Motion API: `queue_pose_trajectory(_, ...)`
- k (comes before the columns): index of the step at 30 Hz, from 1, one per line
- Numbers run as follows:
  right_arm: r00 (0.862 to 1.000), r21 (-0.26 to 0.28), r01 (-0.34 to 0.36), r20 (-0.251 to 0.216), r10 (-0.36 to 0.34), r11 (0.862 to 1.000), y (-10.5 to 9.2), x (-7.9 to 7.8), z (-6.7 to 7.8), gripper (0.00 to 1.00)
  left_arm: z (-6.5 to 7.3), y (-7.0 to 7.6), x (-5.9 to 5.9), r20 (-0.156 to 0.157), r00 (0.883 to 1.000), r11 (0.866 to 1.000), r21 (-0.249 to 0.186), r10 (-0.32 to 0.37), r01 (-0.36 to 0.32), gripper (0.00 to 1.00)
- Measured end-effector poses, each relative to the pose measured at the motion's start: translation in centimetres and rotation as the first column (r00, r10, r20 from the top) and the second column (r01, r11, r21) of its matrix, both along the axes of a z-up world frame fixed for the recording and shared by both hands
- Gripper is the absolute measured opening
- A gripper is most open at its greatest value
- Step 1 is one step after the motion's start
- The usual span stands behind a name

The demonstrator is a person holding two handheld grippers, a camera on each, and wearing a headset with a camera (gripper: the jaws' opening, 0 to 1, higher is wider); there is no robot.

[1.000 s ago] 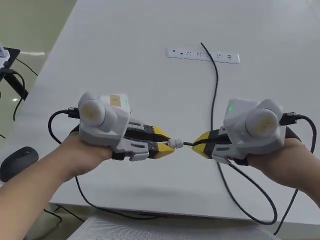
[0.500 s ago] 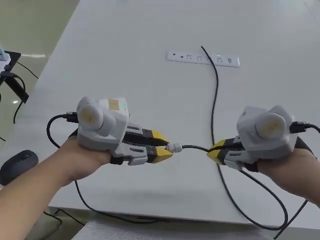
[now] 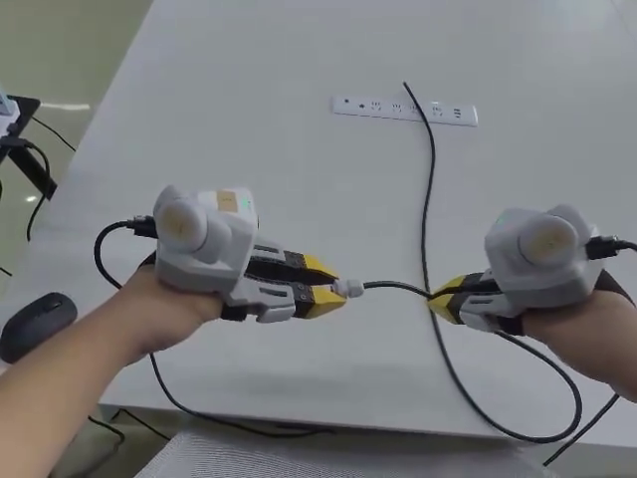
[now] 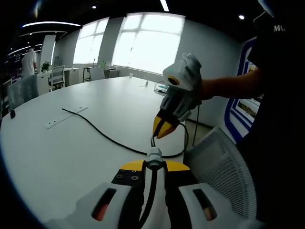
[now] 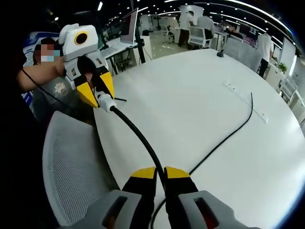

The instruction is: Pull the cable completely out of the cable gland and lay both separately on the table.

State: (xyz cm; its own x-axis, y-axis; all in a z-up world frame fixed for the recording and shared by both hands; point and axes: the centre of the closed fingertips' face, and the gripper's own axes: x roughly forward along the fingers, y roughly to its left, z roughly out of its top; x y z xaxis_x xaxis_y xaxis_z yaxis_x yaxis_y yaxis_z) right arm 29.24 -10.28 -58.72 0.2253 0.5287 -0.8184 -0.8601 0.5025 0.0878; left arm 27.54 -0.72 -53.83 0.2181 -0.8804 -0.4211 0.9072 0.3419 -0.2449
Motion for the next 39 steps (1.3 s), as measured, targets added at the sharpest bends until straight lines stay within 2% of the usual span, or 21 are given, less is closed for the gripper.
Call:
queue_pose_trajectory(3, 1.000, 0.002, -0.016, 0.026, 0.016, 1.000, -0.1, 0.1, 0.4, 0.02, 0.0, 0.0, 0.0, 0.002, 1.000, 1.000, 0.003, -0.001, 0.001, 0.15)
queue_pose_trajectory(7, 0.995, 0.017, -0.046, 0.092, 0.044, 0.999, -0.1, 0.4, 1.5, 0.06, 0.2, 0.0, -0.1, 0.004, 1.000, 1.000, 0.001, -0.002, 0.002, 0.15)
queue_pose_trajectory(10, 0.989, 0.049, -0.045, 0.144, 0.038, 0.998, 0.5, 0.7, 2.9, 0.18, 0.1, -0.1, -0.2, 0.008, 1.000, 1.000, 0.008, -0.008, 0.008, 0.15)
queue_pose_trajectory(12, 0.984, 0.070, -0.062, 0.173, 0.049, 0.996, 1.2, 0.6, 3.7, 0.21, 0.1, -0.1, -0.3, 0.009, 1.000, 1.000, 0.010, -0.010, 0.009, 0.15)
queue_pose_trajectory(13, 0.977, 0.085, -0.090, 0.202, 0.072, 0.992, 1.9, 0.6, 4.2, 0.22, 0.2, -0.2, -0.4, 0.011, 1.000, 1.000, 0.011, -0.010, 0.010, 0.15)
queue_pose_trajectory(14, 0.973, 0.088, -0.111, 0.212, 0.091, 0.990, 2.3, 0.4, 4.4, 0.23, 0.2, -0.3, -0.4, 0.009, 1.000, 1.000, 0.010, -0.010, 0.010, 0.15)
queue_pose_trajectory(16, 0.968, 0.085, -0.152, 0.214, 0.131, 0.985, 3.4, -0.3, 4.6, 0.23, 0.3, -0.4, -0.5, 0.010, 1.000, 1.000, 0.009, -0.011, 0.011, 0.15)
queue_pose_trajectory(17, 0.957, 0.081, -0.191, 0.239, 0.167, 0.978, 4.3, -0.5, 4.6, 0.23, 0.3, -0.4, -0.5, 0.011, 1.000, 1.000, 0.011, -0.013, 0.013, 0.15)
queue_pose_trajectory(19, 0.946, 0.063, -0.220, 0.258, 0.197, 0.973, 5.1, -0.8, 4.5, 0.22, 0.2, -0.5, -0.6, 0.013, 1.000, 1.000, 0.016, -0.017, 0.017, 0.15)
queue_pose_trajectory(20, 0.935, 0.047, -0.244, 0.278, 0.222, 0.969, 5.6, -0.9, 4.5, 0.21, 0.2, -0.5, -0.6, 0.012, 1.000, 1.000, 0.017, -0.017, 0.017, 0.15)
queue_pose_trajectory(21, 0.935, 0.041, -0.247, 0.271, 0.228, 0.968, 5.8, -1.0, 4.2, 0.21, 0.2, -0.5, -0.6, 0.011, 1.000, 1.000, 0.016, -0.017, 0.017, 0.15)
queue_pose_trajectory(24, 0.914, -0.004, -0.302, 0.282, 0.291, 0.953, 6.5, -1.4, 3.5, 0.20, 0.2, -0.5, -0.6, 0.010, 1.000, 1.000, 0.018, -0.018, 0.018, 0.15)
queue_pose_trajectory(26, 0.907, -0.006, -0.317, 0.291, 0.305, 0.949, 6.8, -1.5, 3.5, 0.18, 0.2, -0.6, -0.6, 0.010, 1.000, 1.000, 0.019, -0.018, 0.018, 0.15)
queue_pose_trajectory(33, 0.902, -0.021, -0.326, 0.293, 0.318, 0.945, 6.6, -1.2, 3.2, 0.04, 0.2, -0.7, -0.8, 0.010, 1.000, 0.999, 0.021, -0.026, 0.026, 0.15)
queue_pose_trajectory(39, 0.927, -0.010, -0.277, 0.261, 0.270, 0.961, 6.0, -0.9, 2.9, 0.02, 0.2, -0.8, -0.7, 0.019, 1.000, 1.000, 0.019, -0.022, 0.022, 0.15)
